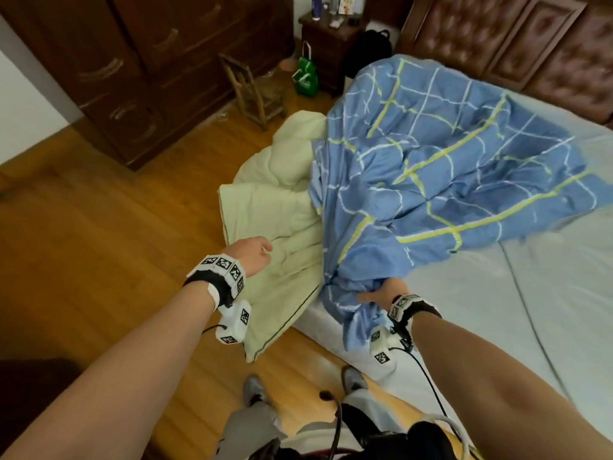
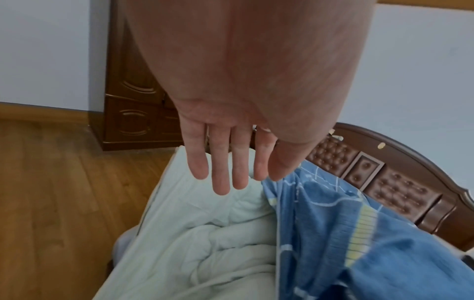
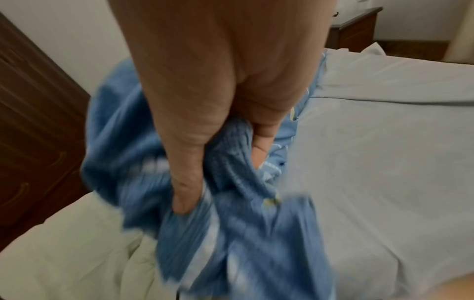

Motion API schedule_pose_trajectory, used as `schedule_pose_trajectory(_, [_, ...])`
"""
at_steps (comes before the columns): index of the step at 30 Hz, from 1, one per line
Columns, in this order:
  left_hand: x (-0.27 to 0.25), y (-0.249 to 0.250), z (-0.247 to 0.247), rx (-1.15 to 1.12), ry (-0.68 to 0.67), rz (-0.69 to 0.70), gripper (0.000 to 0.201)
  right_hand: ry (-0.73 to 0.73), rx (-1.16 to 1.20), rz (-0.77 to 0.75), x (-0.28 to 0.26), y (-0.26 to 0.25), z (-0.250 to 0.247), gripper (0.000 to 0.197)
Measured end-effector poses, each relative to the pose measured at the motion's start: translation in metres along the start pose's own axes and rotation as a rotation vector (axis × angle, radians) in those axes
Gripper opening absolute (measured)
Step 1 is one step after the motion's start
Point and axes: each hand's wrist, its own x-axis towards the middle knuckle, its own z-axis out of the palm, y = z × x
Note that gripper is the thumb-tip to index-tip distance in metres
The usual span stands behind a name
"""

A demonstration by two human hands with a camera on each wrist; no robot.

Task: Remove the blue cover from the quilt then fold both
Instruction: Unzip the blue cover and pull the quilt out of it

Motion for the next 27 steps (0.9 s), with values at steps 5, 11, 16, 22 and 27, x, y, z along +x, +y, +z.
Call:
schedule_pose_trajectory(5, [0.036, 0.100, 0.051, 0.033, -0.057, 0.014, 0.031, -0.022, -0.053, 0.145, 0.030, 0.102, -0.072, 0.048])
schedule_pose_trajectory(11, [0.062, 0.242, 0.116, 0.113, -0.133, 0.148, 0.028, 0.253, 0.017, 0.495, -0.003, 0.259, -0.161, 0.032])
schedule_pose_trajectory(16, [0.073, 0.300, 0.144, 0.115, -0.118, 0.164, 0.028, 0.244, 0.028, 0.660, -0.009, 0.327, -0.173, 0.033])
schedule_pose_trajectory(22, [0.078, 0.250, 0.136, 0.075, -0.119, 0.067, 0.029, 0.013, 0.057, 0.541, 0.057, 0.292, -0.134, 0.067])
schedule_pose_trajectory(27, [0.093, 0.159, 0.134, -0.001, -0.089, -0.064, 0.038, -0.114, 0.128, 0.254, 0.113, 0.182, -0.098, 0.053])
